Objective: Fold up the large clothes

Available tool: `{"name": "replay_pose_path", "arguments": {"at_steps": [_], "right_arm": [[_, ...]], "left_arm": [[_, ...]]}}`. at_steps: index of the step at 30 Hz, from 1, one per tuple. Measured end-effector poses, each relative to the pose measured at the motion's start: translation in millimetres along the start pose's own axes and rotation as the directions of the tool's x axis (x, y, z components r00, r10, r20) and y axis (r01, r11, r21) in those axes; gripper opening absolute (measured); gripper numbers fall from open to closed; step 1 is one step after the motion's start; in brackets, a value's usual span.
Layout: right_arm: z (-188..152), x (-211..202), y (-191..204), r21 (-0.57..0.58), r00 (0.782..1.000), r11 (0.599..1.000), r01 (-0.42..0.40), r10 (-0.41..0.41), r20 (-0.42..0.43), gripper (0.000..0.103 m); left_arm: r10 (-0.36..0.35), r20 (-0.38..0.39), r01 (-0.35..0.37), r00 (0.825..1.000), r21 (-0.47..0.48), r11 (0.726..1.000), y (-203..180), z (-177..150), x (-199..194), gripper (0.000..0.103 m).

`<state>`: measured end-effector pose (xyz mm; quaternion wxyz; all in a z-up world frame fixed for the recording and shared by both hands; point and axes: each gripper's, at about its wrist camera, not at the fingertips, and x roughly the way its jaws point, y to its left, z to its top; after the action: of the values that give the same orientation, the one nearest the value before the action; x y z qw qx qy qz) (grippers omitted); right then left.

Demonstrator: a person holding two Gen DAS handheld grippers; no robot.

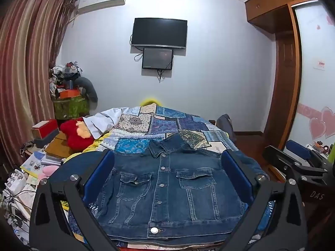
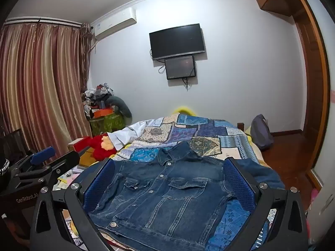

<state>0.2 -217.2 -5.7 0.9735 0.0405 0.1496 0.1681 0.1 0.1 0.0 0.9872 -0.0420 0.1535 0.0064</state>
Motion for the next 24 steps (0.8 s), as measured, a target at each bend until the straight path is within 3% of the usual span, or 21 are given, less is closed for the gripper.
{"name": "replay_pose_path", "arguments": {"at_steps": [24], "right_arm": [[-0.6,3.2,1.0,-0.001,1.0,1.0,0.001,-0.001,-0.016,0.103]], "left_arm": [[-0.008,-0.009,0.008,1.0,0.002,1.0,3.0,-0.8,3.9,0.103]]}}
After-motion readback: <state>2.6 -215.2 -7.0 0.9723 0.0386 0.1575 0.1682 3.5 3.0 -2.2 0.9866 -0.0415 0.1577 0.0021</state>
